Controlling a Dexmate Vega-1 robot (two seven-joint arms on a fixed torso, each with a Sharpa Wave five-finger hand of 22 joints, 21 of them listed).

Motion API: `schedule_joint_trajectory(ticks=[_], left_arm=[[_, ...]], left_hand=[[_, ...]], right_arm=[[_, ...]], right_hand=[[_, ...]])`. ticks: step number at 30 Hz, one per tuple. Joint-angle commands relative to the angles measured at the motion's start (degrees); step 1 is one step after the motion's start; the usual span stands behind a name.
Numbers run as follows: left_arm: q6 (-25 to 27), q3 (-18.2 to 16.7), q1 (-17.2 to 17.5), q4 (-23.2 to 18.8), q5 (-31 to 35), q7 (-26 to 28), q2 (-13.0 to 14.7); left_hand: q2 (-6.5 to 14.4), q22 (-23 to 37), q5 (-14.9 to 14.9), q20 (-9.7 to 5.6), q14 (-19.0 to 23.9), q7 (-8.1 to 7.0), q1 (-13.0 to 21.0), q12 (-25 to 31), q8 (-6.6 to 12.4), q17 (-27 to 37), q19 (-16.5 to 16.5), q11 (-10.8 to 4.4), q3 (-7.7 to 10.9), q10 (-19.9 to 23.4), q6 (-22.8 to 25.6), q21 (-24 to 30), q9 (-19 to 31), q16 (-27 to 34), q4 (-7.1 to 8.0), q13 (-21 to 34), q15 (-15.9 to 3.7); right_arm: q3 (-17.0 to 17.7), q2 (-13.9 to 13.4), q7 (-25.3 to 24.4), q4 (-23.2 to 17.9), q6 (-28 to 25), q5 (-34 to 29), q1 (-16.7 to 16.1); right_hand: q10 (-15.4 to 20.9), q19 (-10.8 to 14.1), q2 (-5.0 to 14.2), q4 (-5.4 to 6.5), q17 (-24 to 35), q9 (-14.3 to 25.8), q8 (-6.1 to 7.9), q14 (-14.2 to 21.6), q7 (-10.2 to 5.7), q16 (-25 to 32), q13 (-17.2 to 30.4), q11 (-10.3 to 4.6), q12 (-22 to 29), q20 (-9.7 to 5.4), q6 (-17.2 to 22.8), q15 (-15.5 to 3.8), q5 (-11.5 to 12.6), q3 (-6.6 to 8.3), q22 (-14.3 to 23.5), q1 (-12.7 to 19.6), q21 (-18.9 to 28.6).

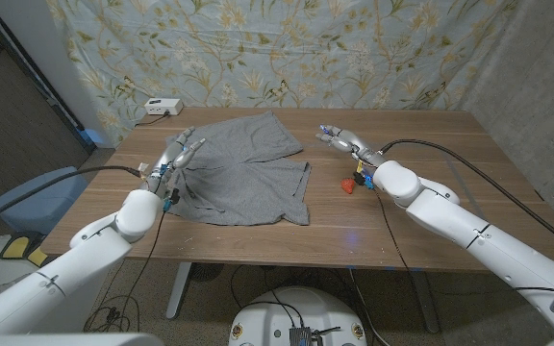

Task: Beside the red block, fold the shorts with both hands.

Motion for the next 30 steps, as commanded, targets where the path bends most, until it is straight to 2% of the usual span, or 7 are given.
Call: schedule_joint_trajectory(ticks=[1, 10, 14, 20, 24, 30], left_arm=[[0.56, -4.58, 6.74, -2.42, 0.6, 0.58, 2.09], [1.63, -7.26, 10.62, -3.52, 1.1, -0.44, 3.07], [-0.3, -8.5, 12.2, -3.18, 1.1, -2.59, 4.31], [0.88, -10.32, 14.6, -4.56, 2.11, -4.29, 5.6], [1.85, -11.17, 15.84, -5.17, 2.7, -5.15, 5.83], [-0.29, -12.5, 17.21, -4.45, 3.66, -6.22, 5.71]], left_hand=[[-0.02, 0.25, -0.19, 0.06, 0.66, 0.04, 0.59, 0.28, 0.18, 0.13, 0.42, 0.19, 0.47, 0.49, 0.24, -0.1, 0.17, 0.22, 0.19, 0.25, 0.39], [0.03, 0.28, -0.27, 0.07, 0.07, -0.22, 0.77, 0.1, -0.12, 0.15, 0.64, 0.12, 0.68, 0.53, -0.04, -0.21, 0.18, -0.21, 0.2, 0.27, 0.27], [-0.12, 0.29, -0.32, 0.01, -0.16, -0.3, 0.92, 0.03, -0.13, 0.12, 0.4, 0.02, 0.74, 0.58, 0.15, -0.4, 0.18, -0.39, 0.07, 0.28, 0.25], [-0.34, 0.29, -0.37, 0.0, -0.34, -0.43, 1.2, -0.09, -0.2, 0.07, 0.09, -0.11, 0.82, 0.58, 0.19, -0.65, 0.19, -0.56, -0.22, 0.29, 0.1], [-0.47, 0.29, -0.41, -0.01, -0.42, -0.5, 1.38, -0.15, -0.25, 0.04, -0.02, -0.12, 0.86, 0.6, 0.21, -0.78, 0.19, -0.65, -0.41, 0.29, 0.13], [-0.87, 0.29, -0.49, -0.16, -0.59, -0.42, 1.85, -0.14, -0.05, -0.02, -0.4, -0.19, 0.92, 1.06, 1.03, -1.14, 0.2, -0.81, -0.97, 0.3, -0.07]], right_arm=[[-4.01, -1.79, 1.83, -6.98, -6.56, -6.17, -0.23], [-7.16, -2.23, 4.01, -10.54, -11.28, -10.33, -0.24], [-8.03, -2.5, 4.39, -11.99, -12.9, -11.62, -0.91], [-8.52, -2.68, 4.26, -13.52, -14.6, -12.42, -2.37], [-9.09, -2.84, 3.93, -14.57, -15.6, -13.52, -3.15], [-10.5, -2.76, 3.76, -16.4, -18.17, -15.68, -4.0]], right_hand=[[0.29, 0.64, -0.07, 0.09, 0.21, 0.31, 0.01, 0.3, 0.61, 0.38, 0.14, 0.1, 0.33, 0.1, -0.07, -0.18, -0.2, 0.63, 0.33, 1.03, 0.09], [0.09, 0.42, -0.06, 0.17, 0.34, 0.33, -0.13, -0.49, 0.04, 0.01, 0.16, -0.03, 0.11, -0.24, -0.02, -0.4, -0.28, 1.03, 0.33, 1.49, -0.09], [0.02, 0.24, -0.04, 0.22, 0.38, 0.33, -0.2, -0.61, -0.2, -0.06, 0.16, -0.14, 0.03, -0.47, -0.03, -0.48, -0.3, 1.21, 0.33, 1.69, -0.19], [-0.04, 0.18, 0.0, 0.26, 0.43, 0.34, -0.24, -0.77, -0.34, -0.14, 0.17, -0.24, -0.05, -0.59, 0.01, -0.54, -0.32, 1.4, 0.34, 1.91, -0.25], [-0.03, 0.18, 0.01, 0.3, 0.47, 0.35, -0.28, -0.87, -0.42, -0.2, 0.18, -0.17, -0.08, -0.66, 0.03, -0.57, -0.33, 1.53, 0.34, 2.06, -0.27], [0.05, 0.16, 0.03, 0.36, 0.52, 0.36, -0.29, -0.86, -0.38, -0.22, 0.18, -0.19, -0.11, -0.69, 0.15, -0.73, -0.36, 1.74, 0.34, 2.31, -0.31]])
